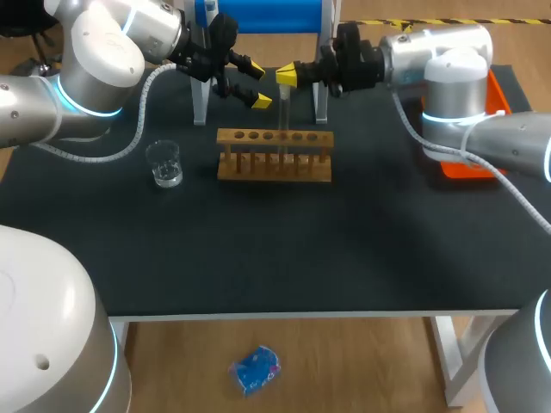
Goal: Invert the test tube, pick up the pipette, mount the tip to pipette, aspirate from beaker and dispense into the tube, eject the tip, return the pipette, and cap with the stopper.
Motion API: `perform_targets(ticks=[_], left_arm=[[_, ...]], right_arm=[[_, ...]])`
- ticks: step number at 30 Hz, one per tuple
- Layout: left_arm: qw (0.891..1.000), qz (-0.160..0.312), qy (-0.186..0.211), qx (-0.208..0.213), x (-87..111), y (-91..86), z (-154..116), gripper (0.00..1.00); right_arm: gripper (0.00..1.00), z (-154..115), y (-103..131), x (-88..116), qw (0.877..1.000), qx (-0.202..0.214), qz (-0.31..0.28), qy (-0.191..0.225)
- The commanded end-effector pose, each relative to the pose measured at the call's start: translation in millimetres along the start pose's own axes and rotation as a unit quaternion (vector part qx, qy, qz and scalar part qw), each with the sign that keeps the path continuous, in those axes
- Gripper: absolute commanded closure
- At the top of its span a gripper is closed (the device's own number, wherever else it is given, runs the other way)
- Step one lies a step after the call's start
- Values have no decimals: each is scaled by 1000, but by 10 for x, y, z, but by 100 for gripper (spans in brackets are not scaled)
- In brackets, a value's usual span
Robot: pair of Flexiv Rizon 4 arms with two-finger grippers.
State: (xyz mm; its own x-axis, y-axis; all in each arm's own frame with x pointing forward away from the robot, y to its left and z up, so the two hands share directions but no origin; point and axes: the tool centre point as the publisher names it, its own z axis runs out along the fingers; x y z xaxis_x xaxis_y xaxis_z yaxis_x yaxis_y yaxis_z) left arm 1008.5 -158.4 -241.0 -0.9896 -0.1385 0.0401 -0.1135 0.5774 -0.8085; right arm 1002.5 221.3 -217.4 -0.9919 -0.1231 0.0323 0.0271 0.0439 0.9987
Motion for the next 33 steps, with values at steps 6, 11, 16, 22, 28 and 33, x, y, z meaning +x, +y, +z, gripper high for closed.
perform_targets(ticks=[6, 11, 16, 22, 28, 33], left_arm=[[1000, -1, 3, -2, -13, -7, -7, 0], [1000, -1, 3, -2, -13, -7, -7, 0], [1000, -1, 3, -2, -13, -7, -7, 0], [1000, -1, 3, -2, -13, -7, -7, 0], [1000, -1, 3, -2, -13, -7, -7, 0], [1000, -1, 3, -2, -13, -7, -7, 0]], right_arm=[[100, 25, -92, -39, 1000, -6, 6, 3], [100, 31, -144, -42, 1000, -6, 12, 2], [100, 23, -206, -34, 1000, -7, 20, -1], [100, 18, -269, -28, 1000, -3, 25, -4], [100, 10, -262, -29, 1000, -3, 26, -6], [100, -4, -147, -32, 1000, -11, 10, -8]])
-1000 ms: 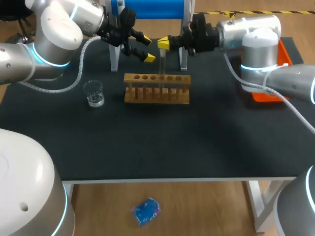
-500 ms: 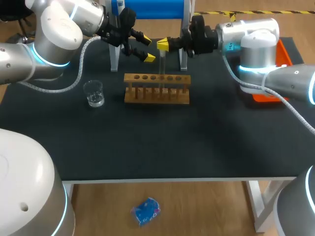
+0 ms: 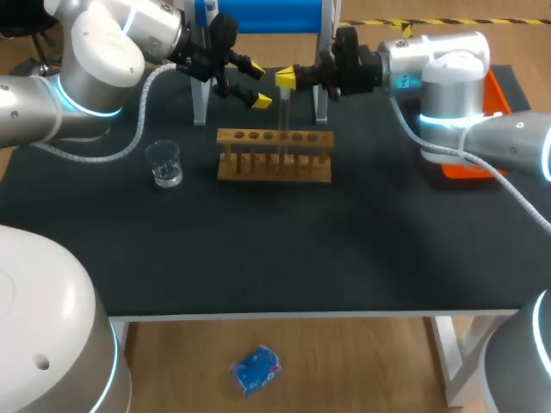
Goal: Invert the test tube, pick up the pipette, mount the tip to pipette, aspirate from beaker and dispense into the tube, eject the tip, return the pipette, and cap with the stopper.
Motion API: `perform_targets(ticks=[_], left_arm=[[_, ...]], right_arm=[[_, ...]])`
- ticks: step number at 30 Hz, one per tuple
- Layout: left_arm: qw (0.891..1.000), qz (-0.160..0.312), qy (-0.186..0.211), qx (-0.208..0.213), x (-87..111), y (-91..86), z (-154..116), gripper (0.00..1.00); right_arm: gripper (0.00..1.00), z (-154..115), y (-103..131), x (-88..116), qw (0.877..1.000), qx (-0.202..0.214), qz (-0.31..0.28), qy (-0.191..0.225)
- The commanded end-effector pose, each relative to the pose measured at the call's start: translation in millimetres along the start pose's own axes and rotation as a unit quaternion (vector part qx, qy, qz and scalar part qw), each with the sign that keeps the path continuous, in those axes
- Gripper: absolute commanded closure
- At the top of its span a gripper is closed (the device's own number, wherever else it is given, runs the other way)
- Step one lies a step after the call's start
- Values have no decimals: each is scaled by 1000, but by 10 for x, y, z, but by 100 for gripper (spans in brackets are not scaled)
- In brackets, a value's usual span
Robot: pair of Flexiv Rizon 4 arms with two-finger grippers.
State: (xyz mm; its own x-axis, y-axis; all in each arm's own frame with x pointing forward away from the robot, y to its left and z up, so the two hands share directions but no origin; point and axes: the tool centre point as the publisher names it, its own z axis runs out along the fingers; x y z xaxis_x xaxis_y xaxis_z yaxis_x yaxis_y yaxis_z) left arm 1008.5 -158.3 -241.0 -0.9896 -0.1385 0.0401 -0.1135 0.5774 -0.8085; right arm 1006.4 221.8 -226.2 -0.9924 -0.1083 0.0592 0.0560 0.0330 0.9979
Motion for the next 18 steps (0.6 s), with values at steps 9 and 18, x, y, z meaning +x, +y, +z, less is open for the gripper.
perform_targets(ticks=[9, 18], left_arm=[[1000, -1, 3, -2, -13, -7, -7, 0], [1000, -1, 3, -2, -13, -7, -7, 0]], right_arm=[[100, -27, 192, 3, 1000, -15, -27, 2], [100, -207, 418, 73, 998, 14, -50, -23]])
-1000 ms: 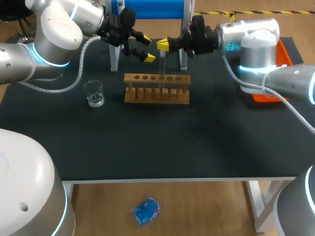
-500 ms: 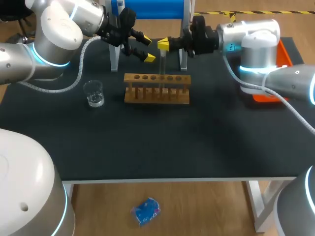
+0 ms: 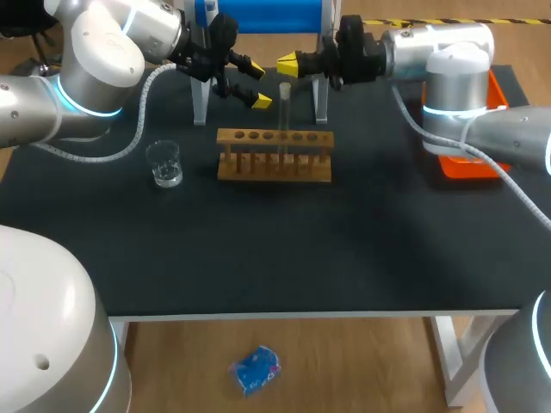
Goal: Invert the test tube, pick up the pipette, mount the tip to pipette, aspirate from beaker and dispense into the tube, eject the tip, return the pipette, and cap with the stopper.
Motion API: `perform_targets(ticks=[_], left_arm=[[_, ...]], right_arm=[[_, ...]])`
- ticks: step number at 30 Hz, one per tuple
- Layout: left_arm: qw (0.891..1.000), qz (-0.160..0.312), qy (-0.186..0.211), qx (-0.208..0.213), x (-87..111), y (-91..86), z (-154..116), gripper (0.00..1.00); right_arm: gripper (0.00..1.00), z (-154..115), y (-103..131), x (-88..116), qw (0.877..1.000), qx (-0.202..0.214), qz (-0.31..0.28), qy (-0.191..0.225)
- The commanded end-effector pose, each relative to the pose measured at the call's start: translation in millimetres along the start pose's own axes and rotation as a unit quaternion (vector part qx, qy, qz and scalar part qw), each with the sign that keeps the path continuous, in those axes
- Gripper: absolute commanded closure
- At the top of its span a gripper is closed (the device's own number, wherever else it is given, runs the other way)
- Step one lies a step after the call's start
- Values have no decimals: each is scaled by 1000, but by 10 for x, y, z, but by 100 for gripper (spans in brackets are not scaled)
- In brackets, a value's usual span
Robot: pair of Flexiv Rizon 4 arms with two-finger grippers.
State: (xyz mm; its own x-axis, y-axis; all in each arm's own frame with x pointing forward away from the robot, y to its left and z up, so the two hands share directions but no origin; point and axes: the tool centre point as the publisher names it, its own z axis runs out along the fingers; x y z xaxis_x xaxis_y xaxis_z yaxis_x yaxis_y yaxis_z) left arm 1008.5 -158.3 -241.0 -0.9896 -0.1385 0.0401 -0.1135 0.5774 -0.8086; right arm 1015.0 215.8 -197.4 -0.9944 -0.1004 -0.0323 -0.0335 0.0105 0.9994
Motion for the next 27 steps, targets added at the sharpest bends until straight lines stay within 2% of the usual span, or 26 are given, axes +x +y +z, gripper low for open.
perform_targets(ticks=[1, 3, 4, 5, 9, 14, 21, 24, 27], left_arm=[[1000, -1, 3, -2, -13, -7, -6, 0], [1000, -1, 3, -2, -13, -7, -6, 0], [1000, -1, 3, -2, -13, -7, -6, 0], [1000, -1, 3, -2, -13, -7, -6, 0], [1000, -1, 3, -2, -13, -7, -6, 0], [1000, -1, 3, -2, -13, -7, -6, 0], [1000, -1, 3, -2, -13, -7, -6, 0], [1000, -1, 3, -2, -13, -7, -6, 0], [1000, -1, 3, -2, -13, -7, -6, 0]], right_arm=[[100, -160, 158, 129, 999, 27, -6, -20], [97, -241, 189, 147, 999, 43, -10, -29], [63, -284, 200, 160, 998, 57, -12, -34], [0, -313, 203, 172, 997, 68, -13, -38], [0, -436, 165, 247, 991, 116, -9, -61], [0, -591, 79, 362, 985, 152, -3, -87], [0, -883, -147, 489, 975, 184, 16, -121], [0, -957, -258, 522, 970, 206, 31, -128], [0, -957, -258, 522, 970, 206, 31, -128]])
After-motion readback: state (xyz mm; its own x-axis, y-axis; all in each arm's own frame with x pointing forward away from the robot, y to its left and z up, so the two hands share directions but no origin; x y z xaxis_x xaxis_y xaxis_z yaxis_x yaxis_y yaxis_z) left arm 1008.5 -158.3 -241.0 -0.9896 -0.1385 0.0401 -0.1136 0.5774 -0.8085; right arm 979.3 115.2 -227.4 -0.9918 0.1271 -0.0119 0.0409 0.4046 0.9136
